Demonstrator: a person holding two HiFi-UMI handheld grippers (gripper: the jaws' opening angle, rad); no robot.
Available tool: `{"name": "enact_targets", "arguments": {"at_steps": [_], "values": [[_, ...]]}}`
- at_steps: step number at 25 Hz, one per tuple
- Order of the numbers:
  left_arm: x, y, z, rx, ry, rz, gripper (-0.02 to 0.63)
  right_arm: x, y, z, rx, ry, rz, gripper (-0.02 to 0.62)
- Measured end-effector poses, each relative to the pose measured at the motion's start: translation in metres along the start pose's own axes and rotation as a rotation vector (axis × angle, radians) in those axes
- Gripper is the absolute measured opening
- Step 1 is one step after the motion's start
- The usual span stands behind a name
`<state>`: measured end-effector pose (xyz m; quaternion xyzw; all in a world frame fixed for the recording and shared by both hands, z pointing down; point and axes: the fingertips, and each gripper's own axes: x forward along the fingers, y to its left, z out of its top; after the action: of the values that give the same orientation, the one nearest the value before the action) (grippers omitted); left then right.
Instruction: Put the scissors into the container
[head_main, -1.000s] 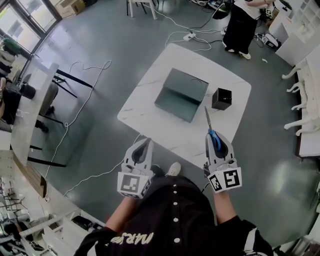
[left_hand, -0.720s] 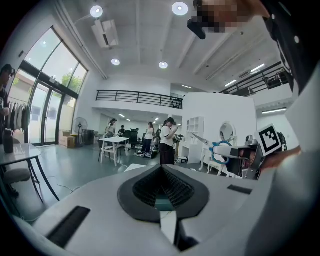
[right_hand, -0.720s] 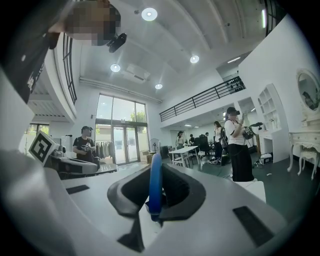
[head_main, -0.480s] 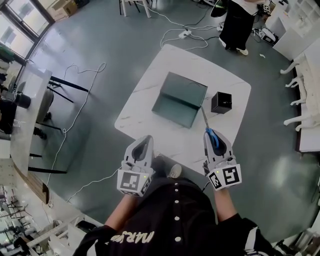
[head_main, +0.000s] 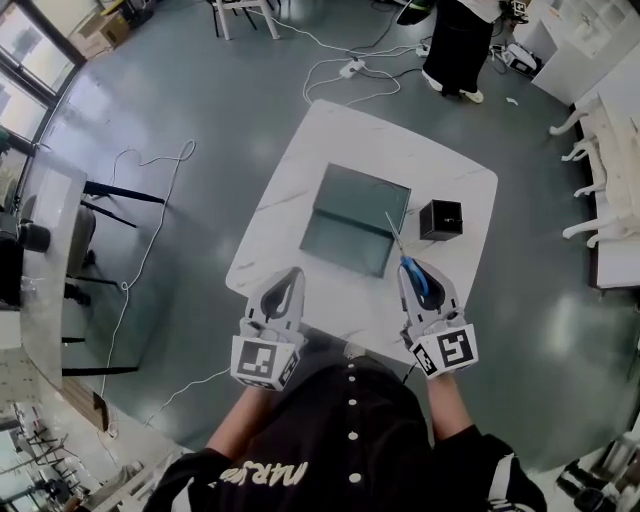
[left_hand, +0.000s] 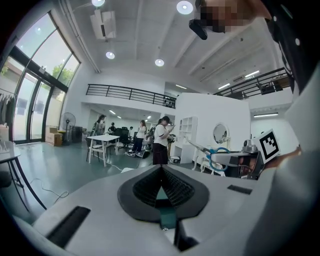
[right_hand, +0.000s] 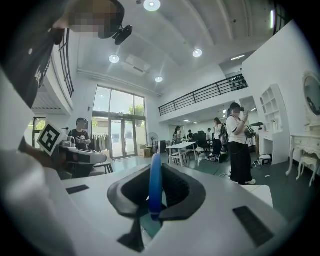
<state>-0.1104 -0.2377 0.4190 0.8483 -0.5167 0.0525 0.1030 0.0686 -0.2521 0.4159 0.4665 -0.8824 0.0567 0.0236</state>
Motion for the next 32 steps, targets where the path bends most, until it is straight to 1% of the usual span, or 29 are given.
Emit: {"name": "enact_targets", "arguments": {"at_steps": [4,6,8,11,13,16,18,20,25,27,30,32], "values": [[0.018,0.012,-0.005,-0.013,0.024,-0.023,0.026,0.016,-0.003,-0.012,-0.009,0.036,-0.001,0.06],[0.025,0.016,-0.01,-0.033,0.025,-0.036,0.026,0.023,-0.002,-0.018,-0.031,0.056,0.007,0.061],[0.034,0.018,-0.016,-0.051,0.035,-0.061,0.026,0.031,0.0,-0.023,-0.058,0.078,0.009,0.06],[0.051,0.018,-0.028,-0.071,0.069,-0.101,0.026,0.039,0.0,-0.03,-0.067,0.106,0.0,0.06],[0.063,0.017,-0.033,-0.075,0.084,-0.123,0.026,0.042,-0.005,-0.036,-0.08,0.13,-0.004,0.061],[0.074,0.014,-0.04,-0.071,0.11,-0.15,0.026,0.05,-0.009,-0.041,-0.097,0.133,0.0,0.06],[0.078,0.012,-0.046,-0.081,0.133,-0.167,0.026,0.056,-0.01,-0.051,-0.137,0.163,0.026,0.061],[0.08,0.012,-0.051,-0.092,0.15,-0.176,0.026,0.062,-0.01,-0.066,-0.195,0.222,0.069,0.061],[0.086,0.022,-0.061,-0.093,0.189,-0.168,0.026,0.089,-0.012,-0.11,-0.309,0.359,0.183,0.061],[0.088,0.029,-0.069,-0.122,0.212,-0.158,0.026,0.101,-0.012,-0.128,-0.337,0.392,0.226,0.061],[0.09,0.04,-0.08,-0.189,0.24,-0.131,0.026,0.116,-0.01,-0.156,-0.386,0.441,0.291,0.061],[0.091,0.044,-0.085,-0.19,0.244,-0.119,0.026,0.125,-0.008,-0.178,-0.42,0.473,0.336,0.061]]}}
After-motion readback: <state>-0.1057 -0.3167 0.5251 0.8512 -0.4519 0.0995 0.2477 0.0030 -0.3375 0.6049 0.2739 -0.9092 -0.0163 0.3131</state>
